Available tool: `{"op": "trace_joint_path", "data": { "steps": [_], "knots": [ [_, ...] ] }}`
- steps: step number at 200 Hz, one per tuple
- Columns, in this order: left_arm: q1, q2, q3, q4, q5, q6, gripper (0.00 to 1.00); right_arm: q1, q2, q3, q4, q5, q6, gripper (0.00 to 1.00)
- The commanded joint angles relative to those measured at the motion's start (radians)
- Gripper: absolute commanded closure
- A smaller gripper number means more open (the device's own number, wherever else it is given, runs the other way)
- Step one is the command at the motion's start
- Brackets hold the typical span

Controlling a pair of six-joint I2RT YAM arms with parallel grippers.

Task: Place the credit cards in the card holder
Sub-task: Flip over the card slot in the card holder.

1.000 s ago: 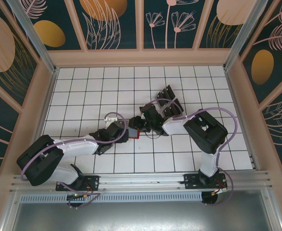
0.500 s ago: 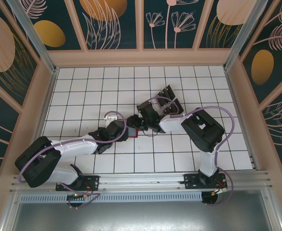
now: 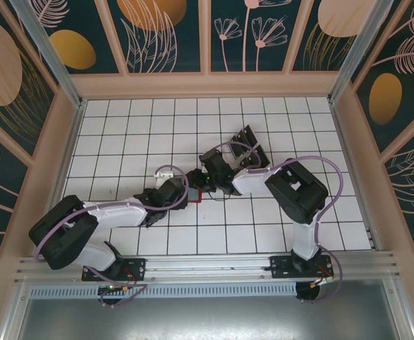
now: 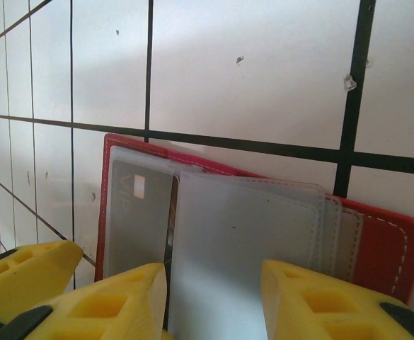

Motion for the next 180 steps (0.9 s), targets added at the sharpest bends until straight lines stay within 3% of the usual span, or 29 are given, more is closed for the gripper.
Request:
{"op": "trace_joint_path", "data": {
  "steps": [1,60,180],
  "knots": [
    [0.007,0.021,-0.018,-0.011,-0.069,-0.043,0.01,0.008,0.005,0.02,-0.039,0.018,-0.013,0.6],
    [0.007,-0.018,-0.086,-0.004,-0.077,-0.131,0.01,-0.003,-0.096,-0.019,-0.039,0.068,-0.018,0.59],
    [0.007,-0.012,-0.103,0.019,-0.062,-0.134,0.01,0.001,-0.044,-0.029,-0.017,0.061,0.0,0.59]
  ]
}}
